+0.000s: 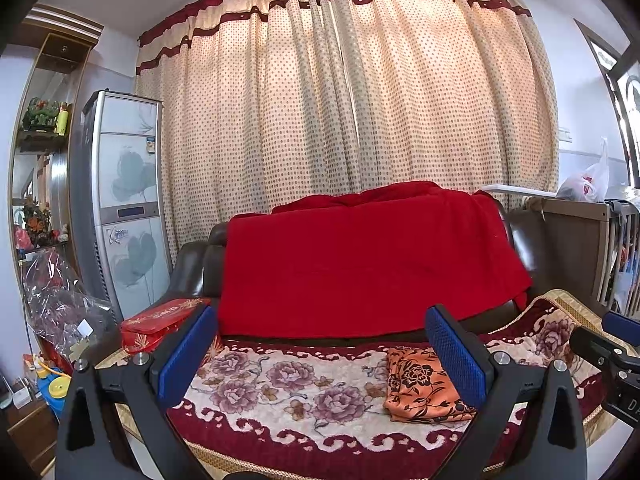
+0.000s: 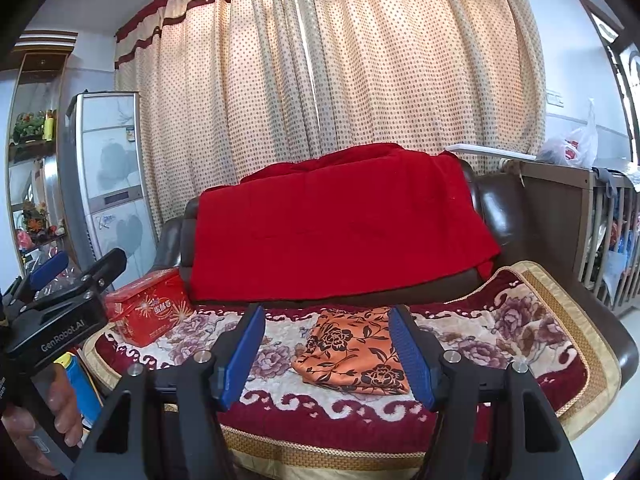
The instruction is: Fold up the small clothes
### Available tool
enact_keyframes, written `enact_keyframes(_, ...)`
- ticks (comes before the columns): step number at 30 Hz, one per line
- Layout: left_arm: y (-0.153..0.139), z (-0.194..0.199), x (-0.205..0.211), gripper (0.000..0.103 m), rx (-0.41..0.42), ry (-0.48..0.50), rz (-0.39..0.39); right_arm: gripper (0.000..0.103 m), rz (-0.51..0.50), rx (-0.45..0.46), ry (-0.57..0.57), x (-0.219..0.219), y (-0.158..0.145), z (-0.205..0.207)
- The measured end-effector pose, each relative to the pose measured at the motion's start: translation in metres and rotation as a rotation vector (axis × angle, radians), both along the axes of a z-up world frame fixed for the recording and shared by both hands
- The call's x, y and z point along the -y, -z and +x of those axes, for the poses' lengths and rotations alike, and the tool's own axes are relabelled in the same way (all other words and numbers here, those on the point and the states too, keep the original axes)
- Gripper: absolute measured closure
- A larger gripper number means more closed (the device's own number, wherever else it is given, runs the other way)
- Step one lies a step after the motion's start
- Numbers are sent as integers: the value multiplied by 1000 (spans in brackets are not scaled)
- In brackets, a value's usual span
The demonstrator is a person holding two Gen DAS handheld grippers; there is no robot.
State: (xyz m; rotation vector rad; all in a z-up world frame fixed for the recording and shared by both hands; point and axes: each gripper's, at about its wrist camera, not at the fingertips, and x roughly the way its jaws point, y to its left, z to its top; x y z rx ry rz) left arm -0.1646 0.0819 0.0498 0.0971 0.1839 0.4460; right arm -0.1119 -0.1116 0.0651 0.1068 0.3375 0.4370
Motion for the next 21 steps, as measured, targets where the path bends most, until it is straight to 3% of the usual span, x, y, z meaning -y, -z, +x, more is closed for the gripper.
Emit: enact_keyframes(21,3,2,-1,0,-7,6,0,35,-12,-9,-2,-7,2,5)
